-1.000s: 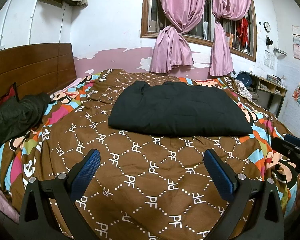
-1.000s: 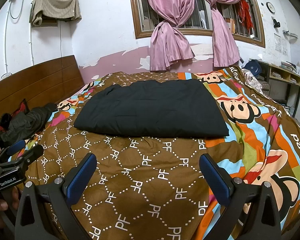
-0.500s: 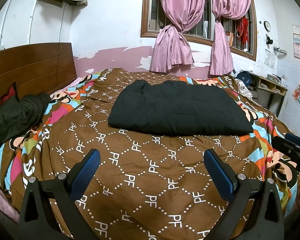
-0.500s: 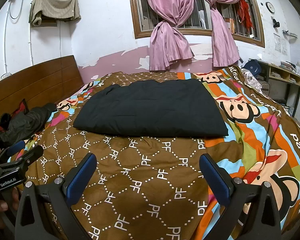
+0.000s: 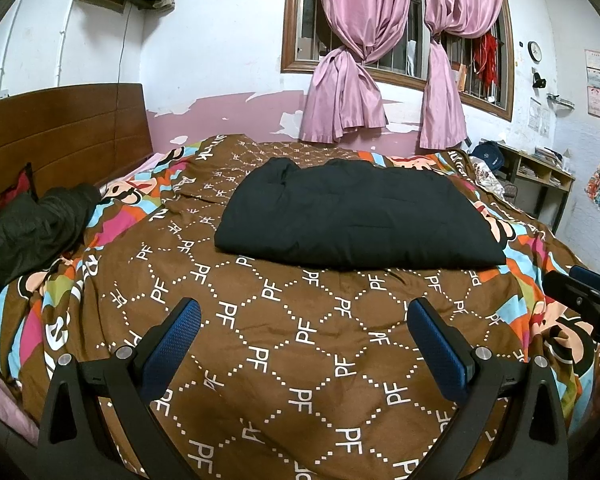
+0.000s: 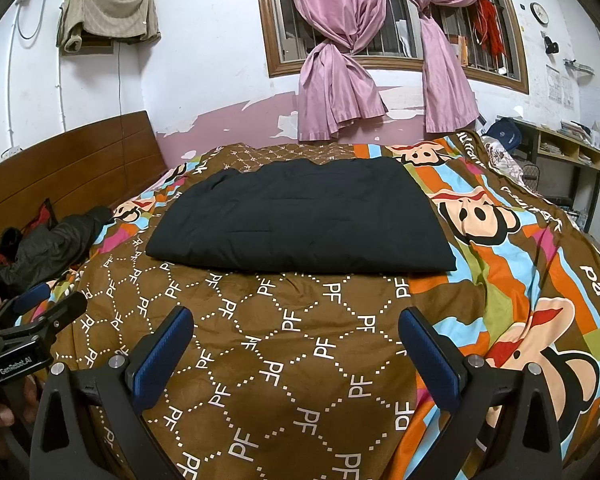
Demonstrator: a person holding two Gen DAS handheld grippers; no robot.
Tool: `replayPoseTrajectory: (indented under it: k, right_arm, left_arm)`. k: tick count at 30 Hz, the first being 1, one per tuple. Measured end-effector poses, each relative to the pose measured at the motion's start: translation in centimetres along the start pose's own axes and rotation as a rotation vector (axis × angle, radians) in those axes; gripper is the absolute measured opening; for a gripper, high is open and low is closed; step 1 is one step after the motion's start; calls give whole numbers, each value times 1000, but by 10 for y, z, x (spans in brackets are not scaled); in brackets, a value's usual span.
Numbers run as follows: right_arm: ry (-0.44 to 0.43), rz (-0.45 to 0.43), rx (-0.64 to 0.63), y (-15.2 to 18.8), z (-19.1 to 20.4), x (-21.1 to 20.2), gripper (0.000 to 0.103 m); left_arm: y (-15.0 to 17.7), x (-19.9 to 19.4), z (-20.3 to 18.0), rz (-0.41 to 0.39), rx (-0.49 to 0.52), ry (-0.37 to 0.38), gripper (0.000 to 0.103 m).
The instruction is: Fold large clothes
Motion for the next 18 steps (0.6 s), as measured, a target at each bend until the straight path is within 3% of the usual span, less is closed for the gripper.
replayPoseTrajectory:
  k: [18]
  right_arm:
    - [5,-16,32,1,-3,-3,103]
  left_arm:
    - [6,4,-3,18,16,-38,101]
Point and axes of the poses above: each gripper's, at about its wrist camera, not at the fingertips, and x roughly the way its jaws point, z to its left, y to its underside, the point moved 9 cm from there along x, roughly the way its jaws point, and after that the axes turned 12 degrees about z, right-handed, at the moved point
